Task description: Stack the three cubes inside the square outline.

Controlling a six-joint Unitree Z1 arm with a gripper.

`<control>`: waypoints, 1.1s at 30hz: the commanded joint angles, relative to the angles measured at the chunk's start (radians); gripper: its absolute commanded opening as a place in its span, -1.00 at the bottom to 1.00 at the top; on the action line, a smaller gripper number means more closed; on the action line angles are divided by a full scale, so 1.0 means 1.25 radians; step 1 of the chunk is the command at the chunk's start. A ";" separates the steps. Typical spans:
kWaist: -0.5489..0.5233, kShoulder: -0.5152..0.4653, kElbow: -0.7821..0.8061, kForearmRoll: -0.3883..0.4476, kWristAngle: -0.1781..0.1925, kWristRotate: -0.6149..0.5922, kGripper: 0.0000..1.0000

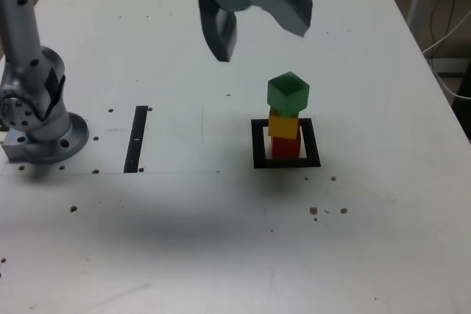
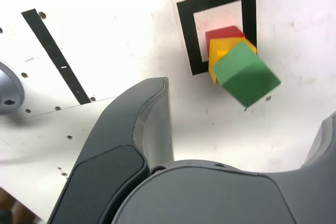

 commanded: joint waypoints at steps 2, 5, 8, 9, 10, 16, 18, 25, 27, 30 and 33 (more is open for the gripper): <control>0.003 -0.021 0.024 0.009 0.001 0.010 0.99; 0.006 -0.034 0.063 0.008 0.013 0.011 0.99; 0.007 -0.045 0.117 -0.007 0.026 0.005 0.99; 0.007 -0.050 0.137 -0.015 0.029 0.003 0.99; 0.007 -0.056 0.160 -0.025 0.030 0.000 0.99; 0.007 -0.125 0.327 -0.122 0.014 -0.007 0.99; 0.007 -0.138 0.380 -0.153 0.009 -0.007 0.99; 0.013 -0.142 0.466 -0.197 0.003 -0.007 0.99; 0.021 -0.146 0.480 -0.199 0.001 -0.007 0.99; 0.032 -0.147 0.504 -0.209 -0.010 -0.007 0.99; 0.035 -0.139 0.515 -0.222 -0.025 -0.007 0.99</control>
